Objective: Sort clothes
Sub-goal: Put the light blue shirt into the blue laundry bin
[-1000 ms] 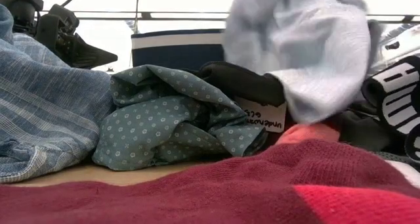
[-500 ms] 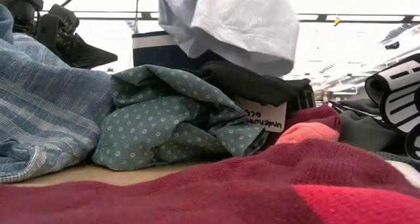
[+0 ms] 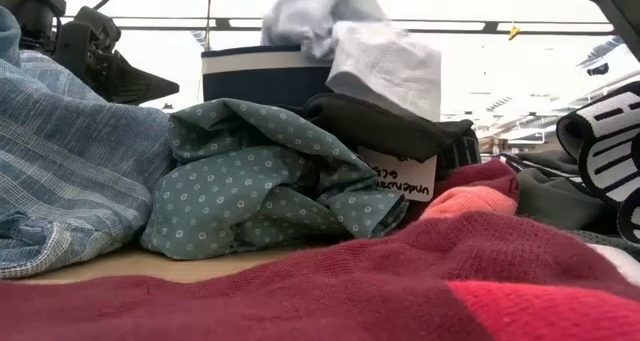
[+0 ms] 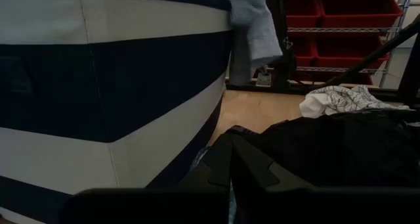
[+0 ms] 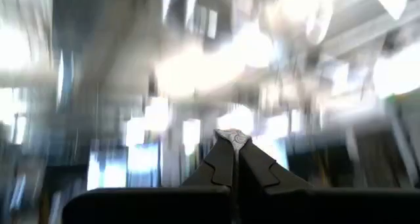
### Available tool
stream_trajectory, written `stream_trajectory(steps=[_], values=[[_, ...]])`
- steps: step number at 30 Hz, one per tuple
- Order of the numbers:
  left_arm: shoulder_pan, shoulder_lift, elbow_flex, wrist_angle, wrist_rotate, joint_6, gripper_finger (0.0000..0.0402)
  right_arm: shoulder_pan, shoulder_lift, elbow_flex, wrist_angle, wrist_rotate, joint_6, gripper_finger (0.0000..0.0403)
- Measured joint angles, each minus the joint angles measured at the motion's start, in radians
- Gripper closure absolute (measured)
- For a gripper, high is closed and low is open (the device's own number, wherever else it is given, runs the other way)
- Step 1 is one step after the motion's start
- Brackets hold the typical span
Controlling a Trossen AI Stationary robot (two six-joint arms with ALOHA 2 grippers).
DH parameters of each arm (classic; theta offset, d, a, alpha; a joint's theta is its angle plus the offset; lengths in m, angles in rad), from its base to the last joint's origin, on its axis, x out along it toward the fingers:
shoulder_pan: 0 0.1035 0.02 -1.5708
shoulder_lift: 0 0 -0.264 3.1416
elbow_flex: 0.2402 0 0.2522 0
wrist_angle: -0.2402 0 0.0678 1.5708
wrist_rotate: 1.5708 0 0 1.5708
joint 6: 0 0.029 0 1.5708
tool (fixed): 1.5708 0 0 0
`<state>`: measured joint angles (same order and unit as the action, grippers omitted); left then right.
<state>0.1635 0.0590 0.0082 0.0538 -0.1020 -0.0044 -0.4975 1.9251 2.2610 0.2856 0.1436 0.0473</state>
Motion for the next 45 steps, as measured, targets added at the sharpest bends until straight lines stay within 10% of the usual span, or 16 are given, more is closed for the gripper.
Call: stream_trajectory(steps=[13,31,45], values=[[0.000,0.000,0.000,0.000,-0.001,0.000,0.0389,0.043,-0.031,-0.001,-1.359,-0.008,0.048,0.0396],[0.000,0.000,0.000,-0.001,0.002,0.000,0.0389,0.063,-0.030,-0.067,-1.541,-0.088,0.090,0.0253],[0.000,0.000,0.000,-0.001,0.002,0.000,0.0389,0.199,-0.121,-0.093,-1.832,-0.083,0.099,0.0251]])
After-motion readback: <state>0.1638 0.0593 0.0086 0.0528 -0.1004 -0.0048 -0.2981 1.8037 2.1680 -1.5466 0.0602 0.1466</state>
